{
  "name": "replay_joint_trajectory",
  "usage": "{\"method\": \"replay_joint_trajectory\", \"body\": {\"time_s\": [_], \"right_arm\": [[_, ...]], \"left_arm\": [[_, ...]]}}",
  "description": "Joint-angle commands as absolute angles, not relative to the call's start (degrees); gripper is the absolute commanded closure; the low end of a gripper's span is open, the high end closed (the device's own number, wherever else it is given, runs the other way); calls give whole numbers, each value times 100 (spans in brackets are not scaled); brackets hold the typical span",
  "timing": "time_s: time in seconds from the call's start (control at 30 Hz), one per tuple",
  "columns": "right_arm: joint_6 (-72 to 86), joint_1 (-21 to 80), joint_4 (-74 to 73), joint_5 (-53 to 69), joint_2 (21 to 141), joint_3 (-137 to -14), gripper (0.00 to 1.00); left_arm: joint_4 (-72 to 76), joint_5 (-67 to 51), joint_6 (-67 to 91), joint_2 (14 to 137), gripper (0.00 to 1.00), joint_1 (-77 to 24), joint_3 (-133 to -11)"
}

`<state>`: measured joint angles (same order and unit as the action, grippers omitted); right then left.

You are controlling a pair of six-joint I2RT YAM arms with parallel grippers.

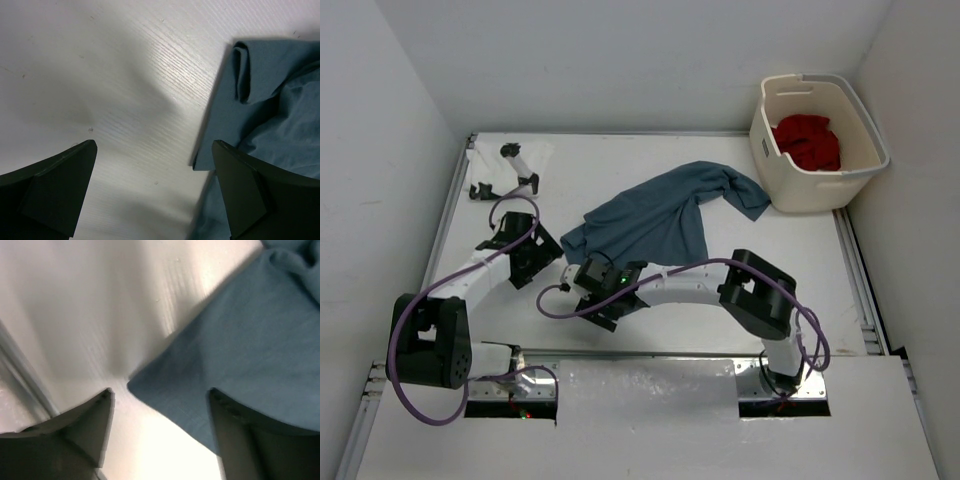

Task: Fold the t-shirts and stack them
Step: Flatten out the tshirt

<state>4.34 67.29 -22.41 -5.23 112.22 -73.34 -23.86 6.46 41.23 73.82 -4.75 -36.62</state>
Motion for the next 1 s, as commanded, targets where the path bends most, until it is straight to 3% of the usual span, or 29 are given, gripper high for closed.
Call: {"method": "replay_joint_trajectory", "body": {"time_s": [0.0, 0.07, 0.27, 0.4, 0.43, 0.57, 0.8, 0.93, 0.97], "right_arm": [[483, 6706, -2092, -649, 11417, -7401, 31], [466, 6706, -2109, -738, 11452, -7374, 40], [615, 6522, -1881, -659, 11399, -6996, 49], [580, 6399, -1732, -291, 11470, -6935, 67], [597, 6372, -1723, -212, 11444, -6926, 80], [834, 6154, -1548, -63, 10962, -6734, 100], [1609, 5204, -1107, 99, 9599, -6170, 100], [1634, 4844, -1326, -211, 9159, -6196, 100], [1652, 4695, -1449, -254, 9115, -6266, 100]], "left_arm": [[-2162, 729, 4201, 7233, 0, -396, -3612], [-2162, 721, 4192, 7242, 0, -387, -3630], [-2162, 677, 4157, 7251, 0, -387, -3674], [-2136, 607, 4122, 7242, 0, -387, -3665], [-2110, 554, 4105, 7242, 0, -387, -3648], [-1776, -210, 3744, 7251, 0, -430, -3551], [-1477, -141, 3796, 7417, 1, -1203, -3542], [-1336, -158, 3937, 7795, 19, -1327, -3577], [-1310, -158, 3946, 7857, 19, -1345, -3577]]}}
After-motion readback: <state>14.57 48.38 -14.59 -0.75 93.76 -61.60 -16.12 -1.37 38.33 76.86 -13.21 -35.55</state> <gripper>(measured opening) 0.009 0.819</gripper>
